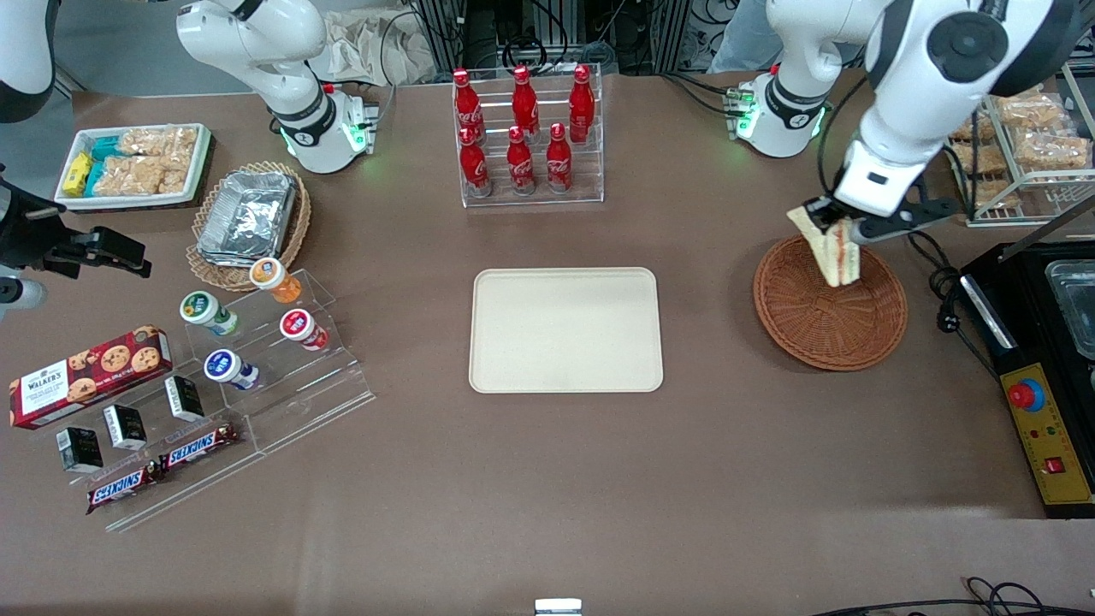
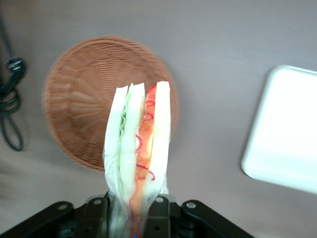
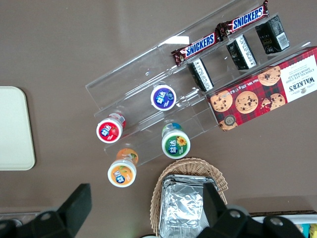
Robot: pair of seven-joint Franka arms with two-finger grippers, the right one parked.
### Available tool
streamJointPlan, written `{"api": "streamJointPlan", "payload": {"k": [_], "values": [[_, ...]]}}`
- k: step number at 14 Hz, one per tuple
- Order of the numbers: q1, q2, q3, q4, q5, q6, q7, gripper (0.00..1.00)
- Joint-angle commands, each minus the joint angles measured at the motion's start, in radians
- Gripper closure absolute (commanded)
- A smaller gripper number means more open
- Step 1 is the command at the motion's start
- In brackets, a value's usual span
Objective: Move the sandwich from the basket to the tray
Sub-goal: 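Carry the sandwich over the white tray with the left gripper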
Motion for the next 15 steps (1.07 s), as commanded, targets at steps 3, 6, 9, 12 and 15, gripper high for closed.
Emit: {"api": "streamJointPlan", "payload": {"k": [3, 6, 9, 12, 15], "values": [[-0.247, 0.214, 0.007, 0.193, -0.083, -0.009, -0.072, 1.00], [-0.372, 0.343, 0.008, 0.181, -0.081, 0.144, -0.162, 1.00], [-0.398, 0.490, 0.008, 0.173, -0.075, 0.290, -0.164, 1.00], [-0.398, 0.612, 0.008, 0.172, -0.061, 0.416, -0.163, 1.00], [-0.398, 0.699, 0.010, 0.172, -0.049, 0.511, -0.155, 1.00]]}}
